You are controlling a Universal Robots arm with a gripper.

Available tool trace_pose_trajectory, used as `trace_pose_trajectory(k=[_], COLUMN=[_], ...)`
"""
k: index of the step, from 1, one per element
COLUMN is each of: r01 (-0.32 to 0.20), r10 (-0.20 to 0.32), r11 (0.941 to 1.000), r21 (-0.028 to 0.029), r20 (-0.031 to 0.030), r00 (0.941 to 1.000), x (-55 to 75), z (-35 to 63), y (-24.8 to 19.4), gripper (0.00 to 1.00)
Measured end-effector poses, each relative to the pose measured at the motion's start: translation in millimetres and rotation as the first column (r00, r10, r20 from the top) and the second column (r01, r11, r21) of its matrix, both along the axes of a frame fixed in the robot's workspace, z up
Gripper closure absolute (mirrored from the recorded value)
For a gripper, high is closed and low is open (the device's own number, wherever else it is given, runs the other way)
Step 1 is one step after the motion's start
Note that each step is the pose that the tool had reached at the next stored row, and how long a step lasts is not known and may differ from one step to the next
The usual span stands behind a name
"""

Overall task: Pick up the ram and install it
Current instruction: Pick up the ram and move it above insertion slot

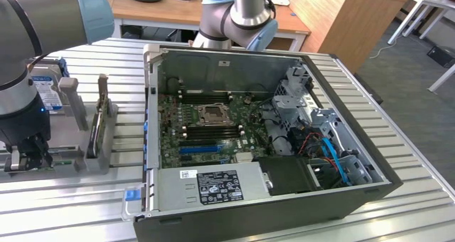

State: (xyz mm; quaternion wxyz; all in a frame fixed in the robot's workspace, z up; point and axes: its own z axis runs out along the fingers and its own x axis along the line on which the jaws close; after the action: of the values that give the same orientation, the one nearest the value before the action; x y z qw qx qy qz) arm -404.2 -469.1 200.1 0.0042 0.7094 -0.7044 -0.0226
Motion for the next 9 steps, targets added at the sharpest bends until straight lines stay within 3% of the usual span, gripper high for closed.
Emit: trace_pose_trajectory(k=[9], r01=[0.0], r10=[0.0], r11=[1.0], r21=[0.0], r20=[0.0001], r00=[1.0], x=[0.4], z=[5.4], y=[0.0], gripper=[0.88])
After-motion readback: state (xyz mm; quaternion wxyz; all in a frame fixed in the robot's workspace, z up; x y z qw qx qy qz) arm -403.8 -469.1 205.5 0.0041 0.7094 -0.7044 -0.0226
